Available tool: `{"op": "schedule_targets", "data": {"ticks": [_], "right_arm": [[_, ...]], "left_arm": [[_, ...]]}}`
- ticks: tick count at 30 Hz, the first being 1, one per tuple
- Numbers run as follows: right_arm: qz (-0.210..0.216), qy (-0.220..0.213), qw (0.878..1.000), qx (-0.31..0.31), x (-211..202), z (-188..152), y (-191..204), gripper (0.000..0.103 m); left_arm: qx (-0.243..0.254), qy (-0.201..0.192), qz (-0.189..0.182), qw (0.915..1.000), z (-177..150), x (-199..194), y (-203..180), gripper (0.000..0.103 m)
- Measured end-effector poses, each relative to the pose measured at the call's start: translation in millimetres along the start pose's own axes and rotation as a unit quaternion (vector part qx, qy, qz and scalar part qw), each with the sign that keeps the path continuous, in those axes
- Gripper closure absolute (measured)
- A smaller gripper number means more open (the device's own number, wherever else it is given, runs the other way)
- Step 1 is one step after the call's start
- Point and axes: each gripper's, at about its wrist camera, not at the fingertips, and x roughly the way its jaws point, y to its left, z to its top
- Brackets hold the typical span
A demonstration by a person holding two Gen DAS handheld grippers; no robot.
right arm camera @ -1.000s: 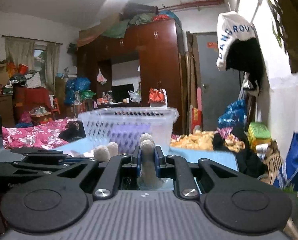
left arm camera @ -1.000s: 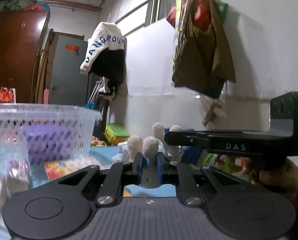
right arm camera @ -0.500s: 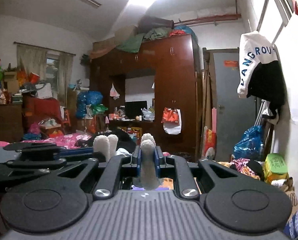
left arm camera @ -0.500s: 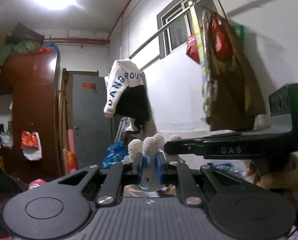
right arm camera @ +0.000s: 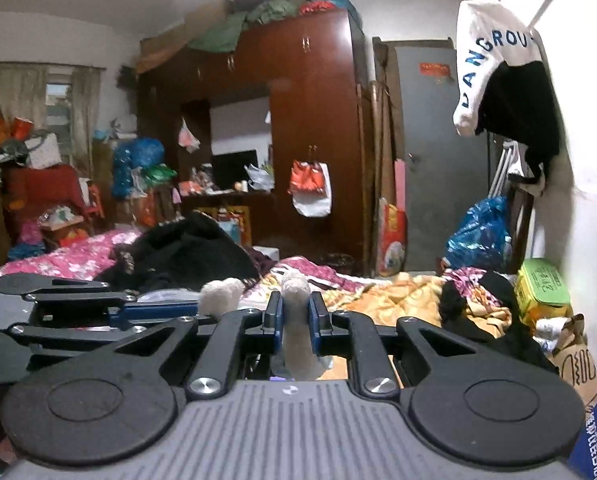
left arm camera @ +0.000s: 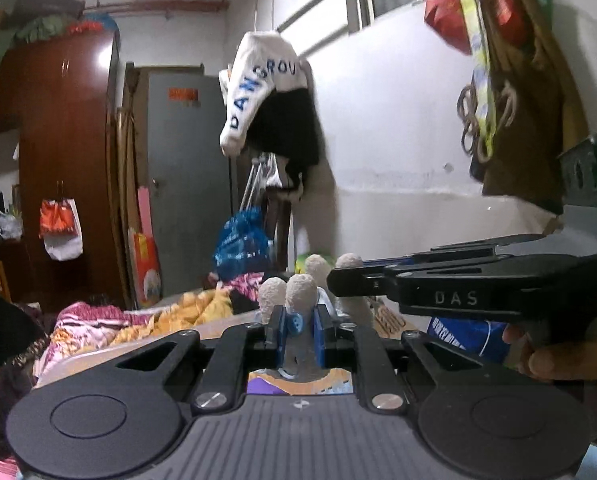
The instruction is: Organize objects
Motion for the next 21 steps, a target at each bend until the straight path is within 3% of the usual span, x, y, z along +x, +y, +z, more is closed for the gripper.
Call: {"op": "schedule_targets", "data": {"ticks": [7,9,11,12,14,16,19,21], "right_arm": [[-0.011,0.042,0.999,0.03,22.3,-7.8,-13.5,0.086],[-0.009,0.054,0.998,0.041,23.7,-5.5,-19.5,0.073],[-0.026,0.043,0.998,0.039,13.4,-2.9,-20.3,0.048],[-0.033,0.037,0.998,0.039,7.9,0.1,-20.9,0.041],[-0.033,0.018,0.998,0.048,-8.1,3.9,-25.4,0.008],[-0.022,-0.005,0.998,0.059,-28.7,4.2,-29.3,0.0],[-0.017,-0.002,0.997,0.074,-56.8,-8.1,-33.5,0.0],[-0.028,0.005,0.996,0.082,-73.7,-27.3,-31.7,0.0]], "left_arm": [[0.006,0.063,0.022,0.9977,-10.1,37.5,6.2,0.082],[0.016,0.062,0.039,0.9972,-11.8,37.3,4.5,0.076],[0.024,0.054,0.051,0.997,-12.3,31.3,2.0,0.053],[0.026,0.045,0.057,0.997,-12.3,26.1,1.3,0.048],[0.014,0.025,0.064,0.9975,-7.5,12.4,2.5,0.035],[-0.008,0.002,0.055,0.9984,-6.2,-10.3,2.5,0.028],[-0.006,-0.018,0.052,0.9984,-15.2,-50.2,-10.4,0.02],[0.001,-0.011,0.073,0.9973,-30.9,-73.7,-18.5,0.018]]}}
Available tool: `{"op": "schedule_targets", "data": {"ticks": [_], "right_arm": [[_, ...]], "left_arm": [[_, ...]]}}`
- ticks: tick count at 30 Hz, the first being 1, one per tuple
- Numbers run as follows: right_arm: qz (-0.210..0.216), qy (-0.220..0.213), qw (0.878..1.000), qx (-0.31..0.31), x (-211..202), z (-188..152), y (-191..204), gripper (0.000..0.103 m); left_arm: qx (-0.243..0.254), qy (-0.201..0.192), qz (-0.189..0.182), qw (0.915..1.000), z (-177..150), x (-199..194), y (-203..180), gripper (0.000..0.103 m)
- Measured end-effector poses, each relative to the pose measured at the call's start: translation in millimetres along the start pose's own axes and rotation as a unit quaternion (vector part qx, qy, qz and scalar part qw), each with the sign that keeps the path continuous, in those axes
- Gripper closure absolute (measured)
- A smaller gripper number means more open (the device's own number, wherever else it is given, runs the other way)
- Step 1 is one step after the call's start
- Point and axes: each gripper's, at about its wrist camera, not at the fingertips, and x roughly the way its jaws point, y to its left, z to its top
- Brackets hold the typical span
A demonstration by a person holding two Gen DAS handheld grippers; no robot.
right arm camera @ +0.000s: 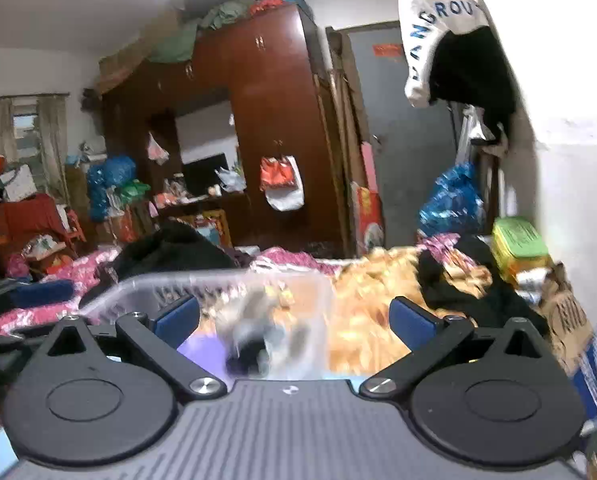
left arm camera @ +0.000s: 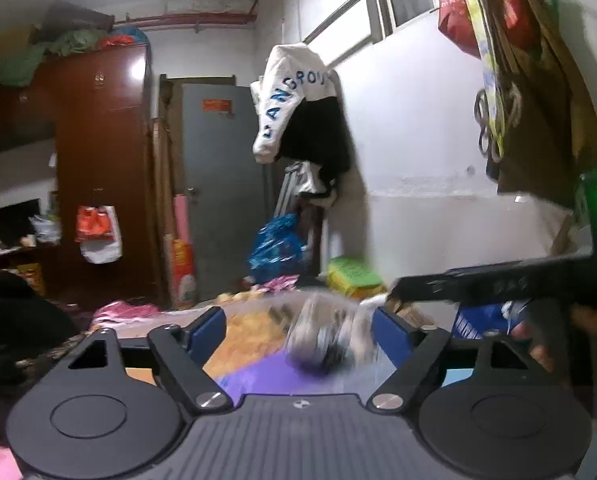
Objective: Organize objects
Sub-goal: 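Grasp a small purple packet with the left tool while the right grasps the plastic-wrapped roll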
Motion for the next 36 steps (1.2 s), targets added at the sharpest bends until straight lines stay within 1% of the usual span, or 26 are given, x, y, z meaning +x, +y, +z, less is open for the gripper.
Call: {"op": "schedule_targets", "data": {"ticks": [1,3,5,7,9,11,12,14,17,21,24,27,28,29,31,33,34,35,36], "right_arm": [[-0.004,0.011,1.0,0.007,-3.3,-8.1,-1.3,0.0],[0.002,0.052,0.998,0.018,-11.0,-30.5,0.4,0.0],[0.015,0.075,0.997,0.018,-17.1,-50.4,4.1,0.0],[0.019,0.093,0.995,0.013,-20.2,-65.7,10.0,0.0],[0.033,0.108,0.993,0.026,-18.4,-73.5,12.3,0.0],[0.052,0.126,0.989,0.049,-10.9,-75.7,11.8,0.0],[0.054,0.133,0.989,0.046,-6.9,-76.7,15.3,0.0],[0.05,0.133,0.989,0.035,-4.9,-79.6,22.8,0.0],[0.061,0.139,0.988,0.041,0.7,-81.9,27.2,0.0],[0.052,0.15,0.987,0.031,9.1,-85.1,33.2,0.0],[0.05,0.16,0.985,0.031,12.7,-86.4,34.6,0.003],[0.036,0.159,0.986,0.019,14.8,-87.7,38.6,0.007],[0.032,0.158,0.987,0.018,15.1,-87.9,38.9,0.01],[0.029,0.155,0.987,0.019,15.1,-88.2,38.1,0.016],[0.03,0.153,0.988,0.025,14.8,-88.0,35.9,0.023],[0.03,0.149,0.988,0.021,13.3,-88.2,35.0,0.024],[0.028,0.144,0.989,0.019,11.6,-88.4,35.0,0.024],[0.029,0.138,0.99,0.019,9.4,-88.3,34.5,0.025],[0.036,0.132,0.99,0.019,6.5,-87.5,33.5,0.025]], "left_arm": [[-0.003,0.016,0.018,0.9997,-11.2,-11.2,-0.5,0.018],[-0.014,0.042,0.044,0.9981,-36.7,-34.8,2.4,0.018],[-0.012,0.044,0.056,0.9974,-60.0,-58.6,4.3,0.018],[-0.015,0.047,0.07,0.9963,-77.4,-76.5,9.5,0.018],[-0.029,0.058,0.07,0.9954,-91.7,-86.2,18.0,0.018],[-0.029,0.072,0.067,0.9947,-99.4,-86.3,21.7,0.018],[-0.027,0.075,0.071,0.9943,-100.6,-82.8,22.7,0.018],[-0.031,0.079,0.079,0.9933,-102.0,-78.7,23.9,0.018],[-0.037,0.091,0.07,0.9927,-114.0,-74.2,26.7,0.018],[-0.031,0.108,0.069,0.9913,-125.7,-66.6,24.0,0.018],[-0.027,0.117,0.073,0.9902,-130.9,-61.0,21.5,0.018],[-0.028,0.124,0.077,0.9889,-134.7,-57.4,22.2,0.018],[-0.027,0.125,0.079,0.9886,-135.7,-55.2,20.8,0.018],[-0.026,0.126,0.082,0.9883,-136.1,-53.9,20.5,0.018],[-0.027,0.127,0.086,0.9878,-137.6,-52.8,20.8,0.019],[-0.034,0.127,0.091,0.9871,-139.3,-52.1,21.7,0.033],[-0.038,0.131,0.094,0.9862,-140.1,-51.5,22.7,0.049],[-0.045,0.138,0.094,0.9849,-141.1,-51.1,24.7,0.056],[-0.053,0.139,0.092,0.9846,-142.0,-51.4,26.8,0.056]]}}
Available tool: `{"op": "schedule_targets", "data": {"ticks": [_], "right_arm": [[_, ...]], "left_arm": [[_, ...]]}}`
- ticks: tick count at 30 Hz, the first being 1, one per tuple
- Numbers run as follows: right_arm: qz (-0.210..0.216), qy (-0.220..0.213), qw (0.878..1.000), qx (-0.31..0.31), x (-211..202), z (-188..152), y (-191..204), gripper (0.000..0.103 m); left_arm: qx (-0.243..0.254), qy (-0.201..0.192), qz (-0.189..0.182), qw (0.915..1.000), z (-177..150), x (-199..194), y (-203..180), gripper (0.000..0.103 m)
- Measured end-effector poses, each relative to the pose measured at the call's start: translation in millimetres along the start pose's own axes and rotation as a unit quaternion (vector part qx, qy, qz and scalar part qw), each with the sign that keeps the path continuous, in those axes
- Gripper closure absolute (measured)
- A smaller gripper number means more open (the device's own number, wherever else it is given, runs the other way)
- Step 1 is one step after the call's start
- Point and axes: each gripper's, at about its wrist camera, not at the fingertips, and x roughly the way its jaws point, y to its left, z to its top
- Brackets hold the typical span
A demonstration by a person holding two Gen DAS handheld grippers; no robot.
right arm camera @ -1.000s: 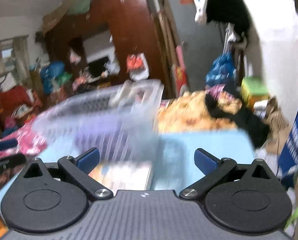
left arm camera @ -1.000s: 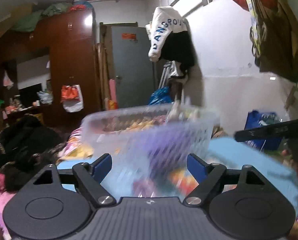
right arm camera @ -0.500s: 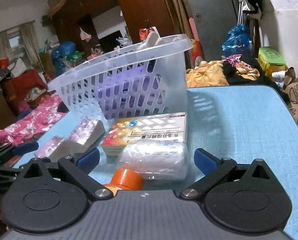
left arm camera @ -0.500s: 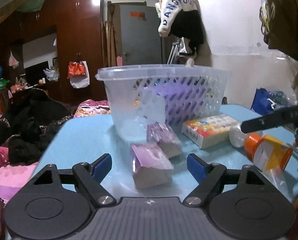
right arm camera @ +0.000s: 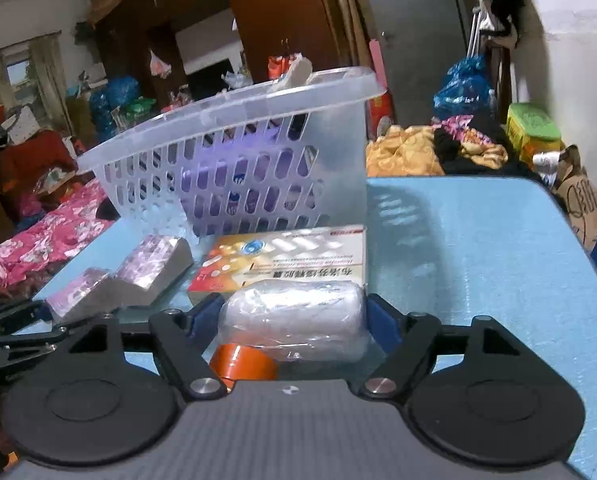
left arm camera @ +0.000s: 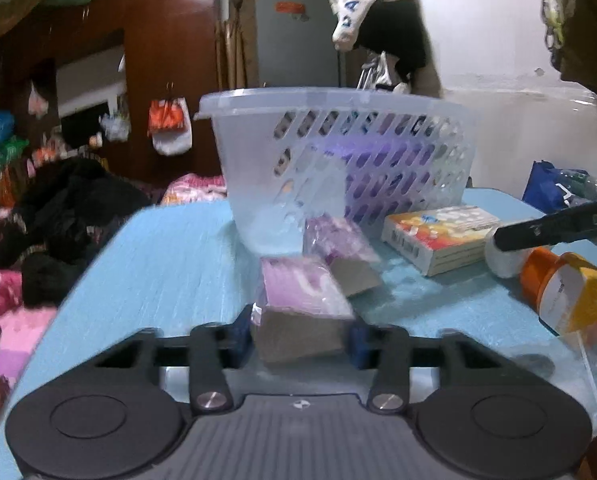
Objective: Organize objects
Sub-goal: 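Grasp a small purple packet with the left tool while the right grasps the plastic-wrapped roll, then carry both items over the basket and open both tools to drop them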
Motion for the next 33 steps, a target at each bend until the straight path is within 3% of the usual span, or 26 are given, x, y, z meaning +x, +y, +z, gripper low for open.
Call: {"op": "schedule_targets", "data": {"ticks": [13,19,30,33], "right_arm": [[0.019,-0.063,0.998,-0.014,-28.7,7.7,-2.2,0.025],[0.025,-0.115,0.992,-0.037,-44.2,8.0,5.2,0.025],[0.041,-0.201,0.974,-0.096,-56.6,36.4,34.1,0.026],[0.046,-0.204,0.971,-0.117,-47.0,55.5,47.2,0.025]], "left_arm": [[-0.005,-0.047,-0.001,0.9989,1.6,-21.3,7.8,0.056],[-0.005,-0.085,-0.008,0.9963,6.8,-39.1,7.8,0.056],[-0.008,-0.15,-0.036,0.988,48.0,-65.0,6.5,0.056],[-0.004,-0.161,-0.038,0.9863,68.2,-66.7,8.7,0.056]]}}
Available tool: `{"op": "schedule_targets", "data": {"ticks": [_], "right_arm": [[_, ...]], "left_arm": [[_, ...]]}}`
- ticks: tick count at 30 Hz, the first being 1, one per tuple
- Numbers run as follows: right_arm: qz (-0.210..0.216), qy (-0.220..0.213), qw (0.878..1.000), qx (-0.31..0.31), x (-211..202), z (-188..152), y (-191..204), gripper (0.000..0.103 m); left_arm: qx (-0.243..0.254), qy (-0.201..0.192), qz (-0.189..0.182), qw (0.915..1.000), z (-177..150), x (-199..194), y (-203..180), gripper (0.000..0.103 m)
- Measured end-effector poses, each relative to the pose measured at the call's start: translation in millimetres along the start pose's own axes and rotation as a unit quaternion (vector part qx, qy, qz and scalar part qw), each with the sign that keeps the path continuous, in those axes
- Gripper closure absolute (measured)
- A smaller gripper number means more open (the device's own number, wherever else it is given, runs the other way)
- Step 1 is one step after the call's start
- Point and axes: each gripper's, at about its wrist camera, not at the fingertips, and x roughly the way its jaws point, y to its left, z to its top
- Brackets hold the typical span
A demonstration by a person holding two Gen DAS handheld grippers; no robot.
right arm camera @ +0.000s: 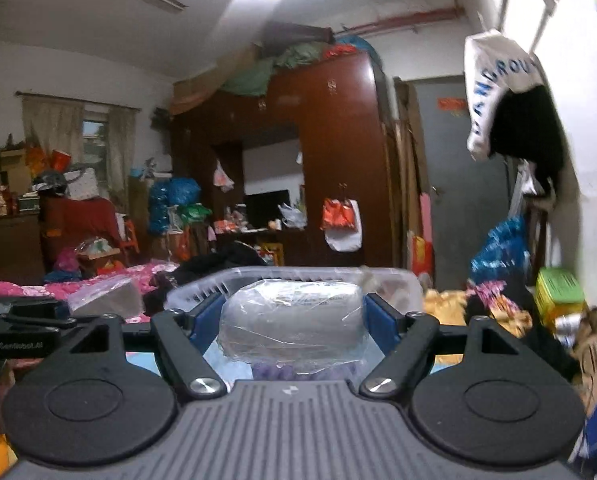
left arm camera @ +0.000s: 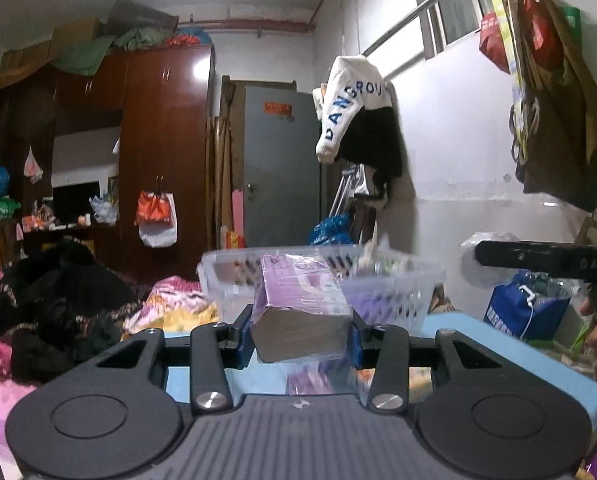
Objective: Organize objects
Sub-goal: 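Carry both items over the basket and open both tools to drop them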
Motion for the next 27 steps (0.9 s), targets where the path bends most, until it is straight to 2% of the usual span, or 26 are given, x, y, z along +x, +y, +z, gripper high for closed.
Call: {"op": "schedule_targets", "data": {"ticks": [3,6,8,10,12,13,15,18,25,27], "right_arm": [[0.008,0.019,1.0,-0.001,31.8,20.5,4.3,0.025],[-0.01,0.033,0.999,-0.007,72.3,40.6,7.6,0.025],[-0.014,0.044,0.999,-0.021,100.4,48.0,8.8,0.025],[-0.052,0.074,0.995,-0.049,135.2,48.9,11.9,0.025],[-0.065,0.11,0.991,-0.031,161.2,45.7,0.6,0.025],[-0.064,0.123,0.99,-0.02,169.3,44.0,-4.3,0.025],[-0.065,0.131,0.989,0.001,180.8,41.4,-12.6,0.025],[-0.048,0.133,0.99,0.029,187.6,38.9,-21.2,0.025],[-0.026,0.139,0.989,0.04,191.9,39.5,-17.7,0.024],[-0.025,0.139,0.989,0.05,189.2,41.7,-19.6,0.017]], "left_arm": [[-0.011,-0.005,-0.005,0.9999,28.8,13.3,4.9,0.056],[-0.019,0.008,-0.008,0.9998,57.4,42.5,11.4,0.056],[-0.018,0.034,-0.005,0.9993,70.8,68.7,13.9,0.056],[-0.023,0.068,0.003,0.9974,79.0,103.8,20.7,0.056],[-0.032,0.092,0.017,0.9951,78.6,128.1,28.5,0.056],[-0.043,0.104,0.012,0.9936,76.9,136.5,33.6,0.056],[-0.058,0.123,-0.009,0.9906,70.5,147.6,41.5,0.056],[-0.041,0.137,-0.006,0.9897,62.0,155.9,40.6,0.056],[-0.055,0.133,-0.005,0.9895,52.7,160.0,46.1,0.055],[-0.055,0.132,-0.002,0.9896,50.9,161.1,45.6,0.044]]}}
